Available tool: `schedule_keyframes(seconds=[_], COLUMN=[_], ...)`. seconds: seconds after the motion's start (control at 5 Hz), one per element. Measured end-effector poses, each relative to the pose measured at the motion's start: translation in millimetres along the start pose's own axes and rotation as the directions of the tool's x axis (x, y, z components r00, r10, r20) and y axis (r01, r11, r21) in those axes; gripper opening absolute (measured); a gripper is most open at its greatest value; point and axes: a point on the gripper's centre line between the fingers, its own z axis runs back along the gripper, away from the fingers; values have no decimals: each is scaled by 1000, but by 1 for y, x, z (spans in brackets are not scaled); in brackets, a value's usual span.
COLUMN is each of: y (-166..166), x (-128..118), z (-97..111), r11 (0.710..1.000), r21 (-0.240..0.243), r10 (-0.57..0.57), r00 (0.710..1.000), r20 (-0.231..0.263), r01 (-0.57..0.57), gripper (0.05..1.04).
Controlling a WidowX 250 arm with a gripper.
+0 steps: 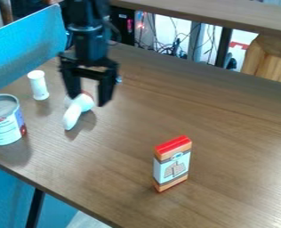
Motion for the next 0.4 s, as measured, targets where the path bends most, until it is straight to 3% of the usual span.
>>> schedule_keyframes(seconds=[0.2,0.4], y=[-47,-95], x=[-16,-22], z=[12,10], r11=[986,961], r21=[-24,-8], r10=[-164,-277], r00=[986,961], r20=[17,30], r01=[164,277], gripper=[1001,1001])
